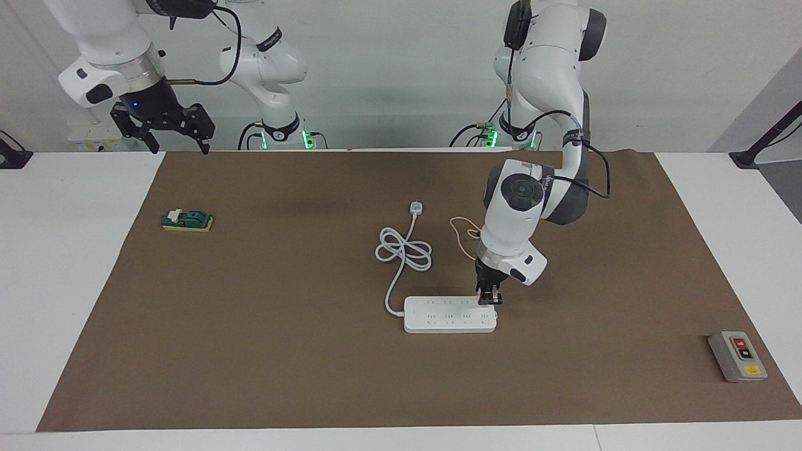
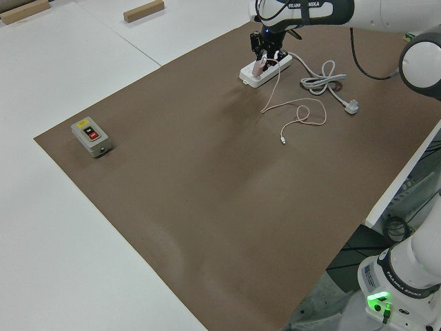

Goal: Plug charger into power strip

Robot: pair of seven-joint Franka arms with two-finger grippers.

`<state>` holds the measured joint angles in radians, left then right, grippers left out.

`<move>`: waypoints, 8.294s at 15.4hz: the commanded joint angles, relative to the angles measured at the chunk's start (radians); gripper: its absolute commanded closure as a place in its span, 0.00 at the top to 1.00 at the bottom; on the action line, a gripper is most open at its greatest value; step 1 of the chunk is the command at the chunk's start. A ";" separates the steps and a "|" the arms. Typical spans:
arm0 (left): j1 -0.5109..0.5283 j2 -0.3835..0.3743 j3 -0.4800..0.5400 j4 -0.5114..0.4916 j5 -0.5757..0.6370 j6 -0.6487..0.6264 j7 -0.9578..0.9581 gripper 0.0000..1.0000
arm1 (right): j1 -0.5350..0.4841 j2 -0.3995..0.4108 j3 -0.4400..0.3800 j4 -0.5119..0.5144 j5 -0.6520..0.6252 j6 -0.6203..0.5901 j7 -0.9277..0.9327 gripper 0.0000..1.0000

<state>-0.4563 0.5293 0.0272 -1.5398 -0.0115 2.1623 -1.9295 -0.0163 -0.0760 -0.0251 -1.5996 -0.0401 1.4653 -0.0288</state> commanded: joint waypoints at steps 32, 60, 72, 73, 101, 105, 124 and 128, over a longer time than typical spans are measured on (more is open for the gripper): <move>0.097 0.175 -0.012 0.133 -0.073 -0.127 0.096 0.00 | -0.010 -0.008 0.007 -0.005 0.002 0.012 -0.020 1.00; 0.077 -0.066 -0.012 0.109 -0.100 -0.265 0.086 1.00 | -0.008 -0.008 0.008 -0.005 0.002 0.012 -0.020 1.00; 0.160 -0.363 -0.001 0.033 -0.143 -0.416 0.382 1.00 | -0.010 -0.010 0.007 -0.006 0.029 0.010 -0.022 1.00; 0.185 -0.389 -0.003 0.030 -0.143 -0.444 0.483 1.00 | -0.010 -0.010 0.007 -0.005 0.031 0.010 -0.022 1.00; 0.424 -0.468 -0.078 0.161 0.001 -0.856 1.675 1.00 | -0.008 -0.010 0.007 -0.006 0.031 0.012 -0.020 1.00; 0.424 -0.505 -0.082 0.106 0.002 -0.832 1.762 1.00 | -0.008 -0.010 0.007 -0.006 0.032 0.012 -0.020 1.00; 0.409 -0.500 -0.081 0.003 0.002 -0.719 1.785 1.00 | -0.007 -0.010 0.008 -0.006 0.032 0.012 -0.019 1.00; 0.409 -0.500 -0.081 0.003 0.002 -0.717 1.785 1.00 | -0.007 -0.011 0.008 -0.013 0.034 0.013 -0.020 1.00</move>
<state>-0.0471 0.0509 -0.0529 -1.5111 -0.0179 1.4223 -0.1566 -0.0150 -0.0761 -0.0228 -1.5992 -0.0245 1.4654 -0.0288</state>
